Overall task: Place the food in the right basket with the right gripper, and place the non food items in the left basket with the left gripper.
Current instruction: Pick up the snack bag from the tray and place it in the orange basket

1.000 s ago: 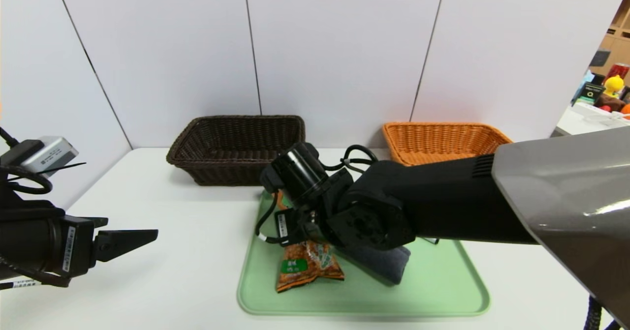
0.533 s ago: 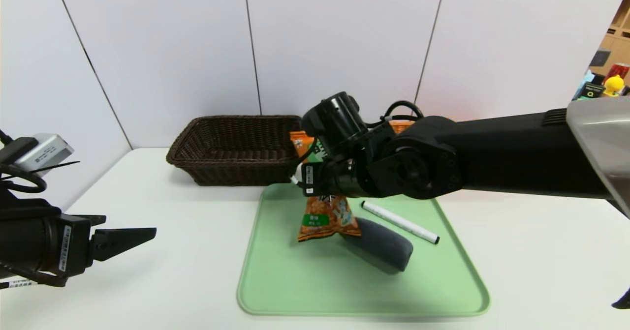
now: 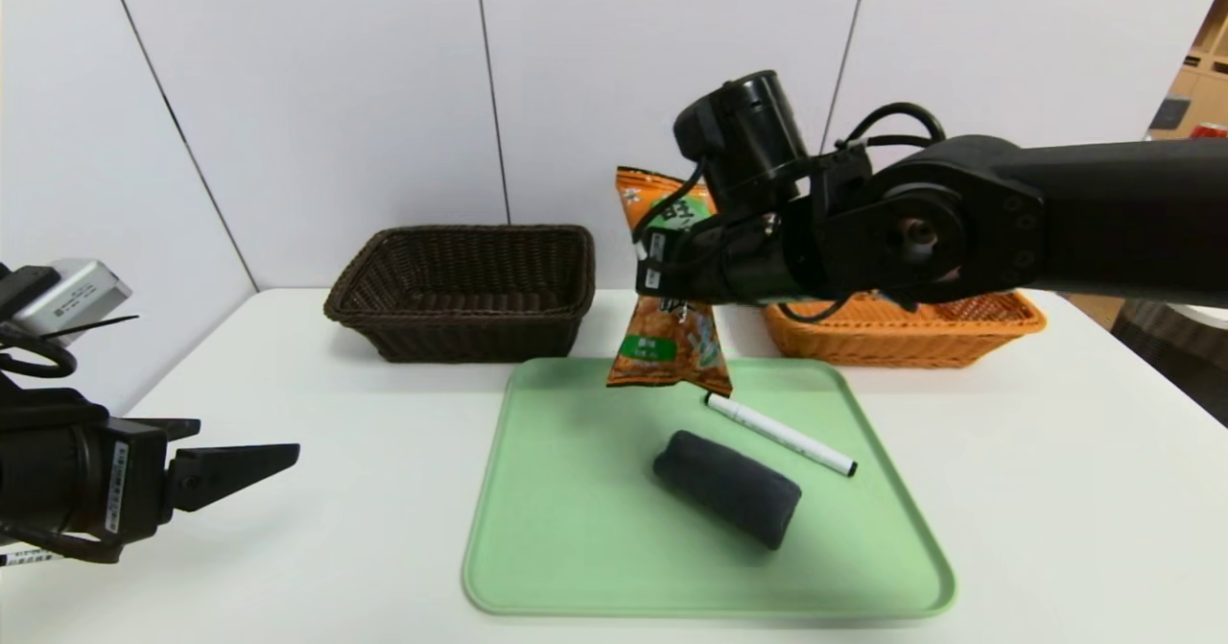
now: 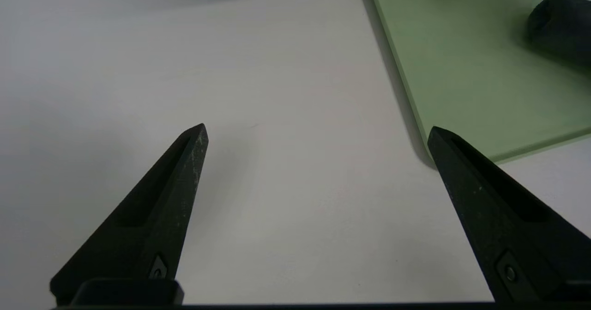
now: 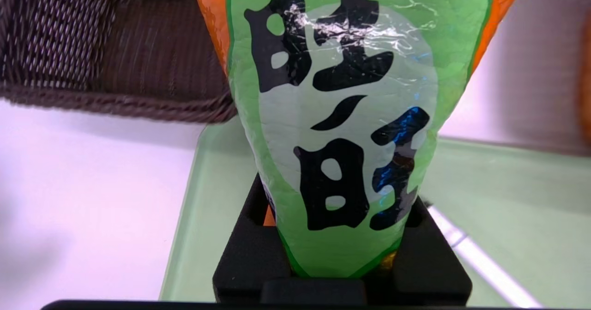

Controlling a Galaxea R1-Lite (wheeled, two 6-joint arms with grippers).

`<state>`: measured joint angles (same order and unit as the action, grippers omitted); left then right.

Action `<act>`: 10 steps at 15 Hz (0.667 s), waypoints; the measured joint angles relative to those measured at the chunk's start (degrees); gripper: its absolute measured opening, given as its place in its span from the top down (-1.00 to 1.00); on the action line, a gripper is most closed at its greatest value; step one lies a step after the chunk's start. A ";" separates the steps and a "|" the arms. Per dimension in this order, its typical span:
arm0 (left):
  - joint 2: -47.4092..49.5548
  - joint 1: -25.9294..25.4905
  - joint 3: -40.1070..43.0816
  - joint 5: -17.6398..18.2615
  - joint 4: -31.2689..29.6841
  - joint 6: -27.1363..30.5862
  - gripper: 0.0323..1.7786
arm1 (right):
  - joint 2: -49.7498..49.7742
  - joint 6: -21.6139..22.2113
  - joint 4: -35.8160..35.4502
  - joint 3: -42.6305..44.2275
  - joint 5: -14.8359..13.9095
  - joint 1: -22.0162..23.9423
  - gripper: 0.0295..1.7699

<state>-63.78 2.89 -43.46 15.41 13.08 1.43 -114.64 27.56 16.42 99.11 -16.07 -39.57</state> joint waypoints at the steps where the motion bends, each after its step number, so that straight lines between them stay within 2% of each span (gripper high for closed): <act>1: 0.13 0.00 0.13 -0.09 0.01 -0.05 -0.90 | 0.96 -0.12 0.13 -0.52 0.02 1.48 0.53; 6: 0.63 0.00 0.40 0.02 0.01 -0.02 -0.90 | 5.90 -2.86 0.26 -3.90 1.74 11.07 0.54; 10: 0.66 0.00 0.46 0.13 -0.02 -0.16 -0.90 | 9.40 -11.17 -0.13 -7.28 5.10 19.42 0.54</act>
<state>-63.12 2.89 -43.00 15.54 13.06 1.27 -105.24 16.40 16.29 91.83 -10.97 -20.15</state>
